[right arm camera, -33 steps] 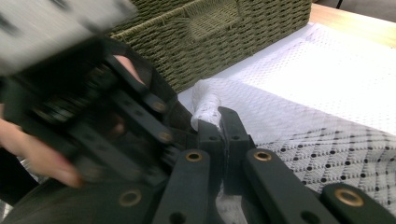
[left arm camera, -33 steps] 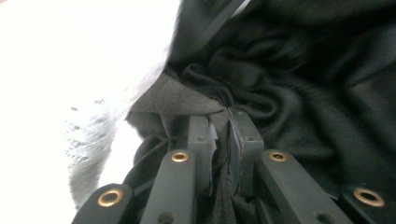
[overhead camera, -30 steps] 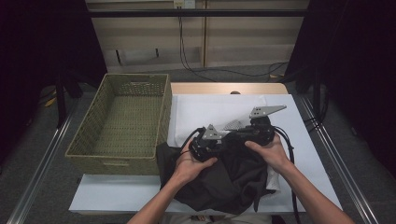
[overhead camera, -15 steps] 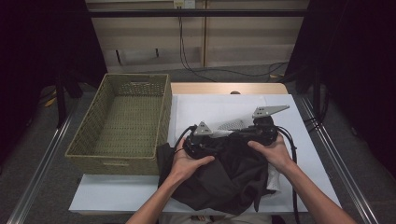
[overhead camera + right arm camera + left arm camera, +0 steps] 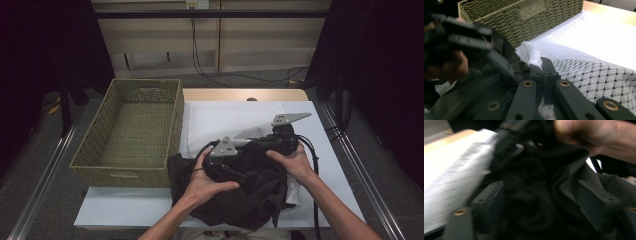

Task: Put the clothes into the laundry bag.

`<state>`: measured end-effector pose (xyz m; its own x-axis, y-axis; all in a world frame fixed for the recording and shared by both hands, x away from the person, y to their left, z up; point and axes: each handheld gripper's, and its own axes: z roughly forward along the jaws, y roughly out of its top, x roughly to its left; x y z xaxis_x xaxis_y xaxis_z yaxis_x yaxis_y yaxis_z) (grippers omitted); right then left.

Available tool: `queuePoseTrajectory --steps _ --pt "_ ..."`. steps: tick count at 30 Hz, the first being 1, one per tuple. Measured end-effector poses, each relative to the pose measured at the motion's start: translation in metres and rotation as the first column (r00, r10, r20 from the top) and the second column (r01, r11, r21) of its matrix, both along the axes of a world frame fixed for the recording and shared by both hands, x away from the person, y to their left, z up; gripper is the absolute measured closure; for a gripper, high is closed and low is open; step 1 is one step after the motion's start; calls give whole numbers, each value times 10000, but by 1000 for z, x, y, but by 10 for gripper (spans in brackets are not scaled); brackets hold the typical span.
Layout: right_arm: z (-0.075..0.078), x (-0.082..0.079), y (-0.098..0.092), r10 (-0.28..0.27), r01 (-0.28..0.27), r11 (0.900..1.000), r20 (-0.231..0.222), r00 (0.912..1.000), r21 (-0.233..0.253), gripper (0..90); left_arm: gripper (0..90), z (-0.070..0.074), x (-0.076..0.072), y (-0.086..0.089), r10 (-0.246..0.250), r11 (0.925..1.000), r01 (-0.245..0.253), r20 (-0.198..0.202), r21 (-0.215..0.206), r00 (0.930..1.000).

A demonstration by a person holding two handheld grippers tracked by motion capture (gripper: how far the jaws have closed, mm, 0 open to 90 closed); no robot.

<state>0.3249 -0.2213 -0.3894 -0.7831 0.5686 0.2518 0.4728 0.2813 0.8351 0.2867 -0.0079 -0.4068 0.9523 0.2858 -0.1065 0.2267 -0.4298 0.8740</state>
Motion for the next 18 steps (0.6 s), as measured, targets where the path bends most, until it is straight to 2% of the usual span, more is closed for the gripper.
queuePoseTrajectory --steps 1,3,4,6,8,9,12,13,14,15,17,18 --pt "0 0 0 -8 8 10000 10 10000 -3 898 165 -2 -1 -6 -67 10000 67 -23 -64 10000" --pt "0 0 0 -4 4 10000 11 10000 -5 898 135 -4 0 -17 -77 9997 77 -10 219 10000" --pt "0 0 0 -13 13 10000 2 10000 -11 897 124 -5 1 -22 -188 9996 188 13 226 9998" --pt "0 0 -1 -12 12 10000 -8 10000 -5 898 101 -10 4 -29 -172 9962 153 216 861 9996" --pt "-1 0 -2 -24 25 10000 27 10000 -48 898 74 -21 6 -34 -153 9938 146 51 1101 9999" --pt "0 0 -3 -47 47 10000 47 10000 -73 898 69 -27 5 -35 -69 9946 59 88 1034 9999" --pt "1 -1 -5 -91 91 9999 73 9999 -75 897 52 -41 -6 -42 -179 9890 50 855 1478 9962" --pt "1 -1 -5 -124 125 9999 89 9999 -76 898 49 -45 -7 -43 -311 9841 164 810 1770 9962" --pt "2 -1 -6 -115 116 9999 80 9999 -60 898 50 -49 -8 -46 -306 9826 128 935 1855 9951" --pt "2 -1 -6 -113 114 9999 113 9999 -63 897 55 -51 -7 -47 -272 9751 35 1036 2218 9942" --pt "2 -2 -6 -138 139 9999 103 9999 -96 897 207 -51 -3 -45 -166 9651 -231 1494 2608 9886" --pt "2 -3 -6 -136 137 9998 109 9998 -113 897 338 -52 1 -42 26 9669 -399 1468 2522 9892"
